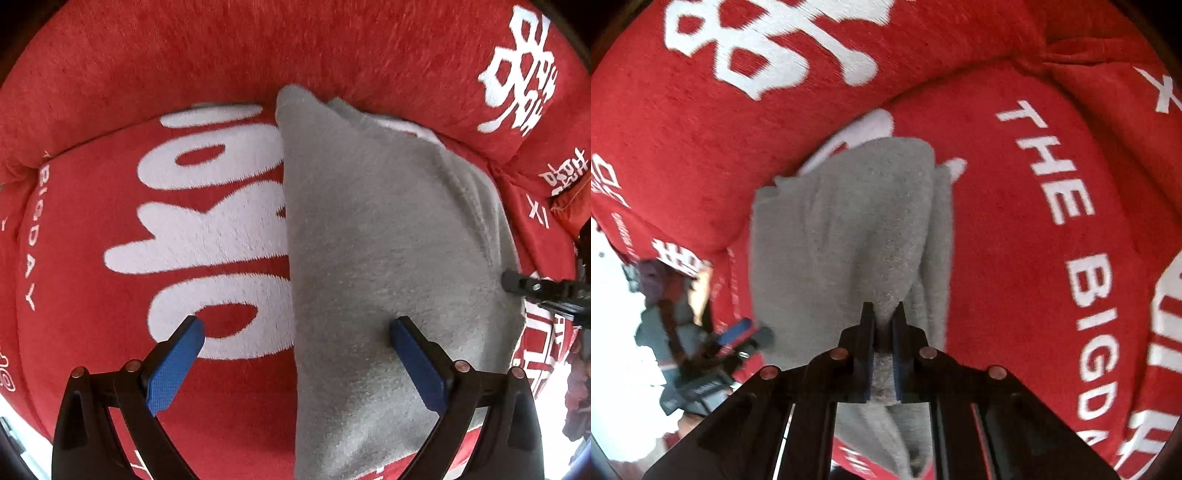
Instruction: Fold small clothes
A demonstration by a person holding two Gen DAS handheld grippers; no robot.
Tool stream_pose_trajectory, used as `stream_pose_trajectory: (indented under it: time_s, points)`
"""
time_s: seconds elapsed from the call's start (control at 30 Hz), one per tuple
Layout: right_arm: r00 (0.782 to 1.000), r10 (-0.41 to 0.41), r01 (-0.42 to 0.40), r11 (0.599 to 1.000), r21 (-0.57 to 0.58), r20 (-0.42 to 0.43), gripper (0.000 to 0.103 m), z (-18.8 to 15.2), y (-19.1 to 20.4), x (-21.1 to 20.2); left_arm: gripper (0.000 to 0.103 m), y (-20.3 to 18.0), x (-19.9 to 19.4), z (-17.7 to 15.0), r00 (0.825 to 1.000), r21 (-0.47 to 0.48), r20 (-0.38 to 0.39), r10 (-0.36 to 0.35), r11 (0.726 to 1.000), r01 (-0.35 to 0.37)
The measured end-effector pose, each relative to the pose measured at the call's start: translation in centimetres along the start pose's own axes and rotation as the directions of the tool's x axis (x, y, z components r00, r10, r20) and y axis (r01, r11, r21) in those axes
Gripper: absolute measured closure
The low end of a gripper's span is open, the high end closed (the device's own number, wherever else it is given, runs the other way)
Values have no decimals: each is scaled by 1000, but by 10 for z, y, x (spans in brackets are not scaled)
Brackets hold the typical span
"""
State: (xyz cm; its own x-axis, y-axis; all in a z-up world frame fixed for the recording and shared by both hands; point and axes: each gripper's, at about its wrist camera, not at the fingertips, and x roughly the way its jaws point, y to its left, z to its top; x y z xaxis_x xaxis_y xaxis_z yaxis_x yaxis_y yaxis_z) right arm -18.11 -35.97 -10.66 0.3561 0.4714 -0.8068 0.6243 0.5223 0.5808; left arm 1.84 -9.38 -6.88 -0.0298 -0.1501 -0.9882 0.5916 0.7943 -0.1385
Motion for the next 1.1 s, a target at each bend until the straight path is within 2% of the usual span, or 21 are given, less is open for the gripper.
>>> stream_pose_trajectory:
  time_s: [0.07, 0.2, 0.27, 0.33, 0.37, 0.4, 0.53, 0.6, 0.73, 0.87, 0.97, 1.1]
  points:
    - [998, -44, 44, 999, -1, -33, 94, -1, -12, 13, 2, 0, 2, 0, 1000, -19, -15, -14, 1000, 14]
    - [999, 42, -41, 997, 73, -22, 90, -3, -25, 7, 2, 0, -4, -2, 1000, 10, -11, -18, 1000, 19]
    - [998, 64, -63, 994, 86, -11, 86, -8, -30, 0, 2, 4, -4, -1, 998, 1, -25, -54, 999, 54]
    - [996, 92, -91, 990, 106, -2, 70, -11, -37, -8, 2, 13, -4, 2, 993, -23, -35, -112, 993, 112]
    - [994, 106, -106, 987, 121, 5, 54, -11, -43, -11, 2, 18, -4, 2, 990, -33, -38, -138, 990, 137]
    - [993, 119, -119, 984, 130, 12, 46, -9, -47, -13, 2, 21, -3, 3, 984, -46, -45, -175, 984, 172]
    - [976, 219, -219, 963, 156, 20, 46, 1, -60, -10, 2, 22, 6, 8, 951, -67, -84, -298, 954, 293]
    - [963, 268, -267, 951, 154, 11, 46, 7, -63, -6, 2, 16, 8, 9, 942, -57, -96, -323, 946, 319]
    - [950, 310, -304, 945, 121, -31, 46, 15, -54, 12, 2, 1, 10, 6, 936, 5, -114, -333, 942, 336]
    - [951, 304, -297, 950, 99, -61, 46, 22, -52, 22, 2, -11, 30, 6, 947, 60, -156, -282, 954, 294]
    - [945, 316, -310, 947, 83, -79, 46, 30, -51, 31, 2, -12, 38, 9, 933, 30, -161, -323, 943, 332]
    - [918, 381, -378, 924, 53, -110, 46, 36, -51, 40, 2, -24, 41, 13, 922, 33, -145, -360, 929, 368]
